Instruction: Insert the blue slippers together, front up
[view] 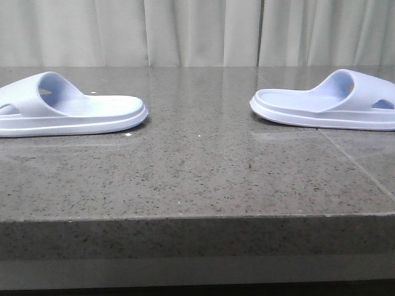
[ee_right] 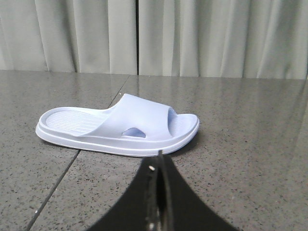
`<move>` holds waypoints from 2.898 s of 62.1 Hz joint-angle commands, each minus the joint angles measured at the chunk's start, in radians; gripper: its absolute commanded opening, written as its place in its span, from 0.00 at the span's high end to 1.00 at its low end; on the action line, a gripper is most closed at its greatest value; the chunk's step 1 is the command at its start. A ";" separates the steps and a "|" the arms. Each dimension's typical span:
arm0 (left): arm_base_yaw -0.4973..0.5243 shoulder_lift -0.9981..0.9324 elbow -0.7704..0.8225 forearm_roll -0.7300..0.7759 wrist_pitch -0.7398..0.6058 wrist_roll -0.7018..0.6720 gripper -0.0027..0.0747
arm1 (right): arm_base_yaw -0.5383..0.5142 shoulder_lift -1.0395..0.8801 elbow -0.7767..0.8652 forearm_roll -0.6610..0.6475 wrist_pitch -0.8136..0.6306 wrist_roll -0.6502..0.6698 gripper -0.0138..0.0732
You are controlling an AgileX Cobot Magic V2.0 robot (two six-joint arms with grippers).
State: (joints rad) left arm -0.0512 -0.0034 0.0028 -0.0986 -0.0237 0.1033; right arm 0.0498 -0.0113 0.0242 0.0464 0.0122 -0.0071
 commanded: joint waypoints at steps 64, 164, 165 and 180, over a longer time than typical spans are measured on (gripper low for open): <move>-0.006 -0.017 0.007 -0.008 -0.079 -0.005 0.99 | -0.005 -0.016 -0.003 -0.012 -0.083 -0.001 0.92; -0.006 0.685 -0.654 -0.053 0.465 -0.005 0.90 | -0.005 0.532 -0.575 -0.010 0.476 -0.001 0.83; -0.006 0.685 -0.654 -0.053 0.465 -0.005 0.87 | -0.005 0.532 -0.575 -0.010 0.476 -0.001 0.81; -0.006 0.685 -0.654 -0.055 0.442 -0.005 0.27 | -0.005 0.532 -0.575 -0.010 0.475 -0.001 0.28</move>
State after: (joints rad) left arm -0.0512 0.6794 -0.6140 -0.1407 0.5003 0.1033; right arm 0.0498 0.5115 -0.5149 0.0464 0.5532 -0.0053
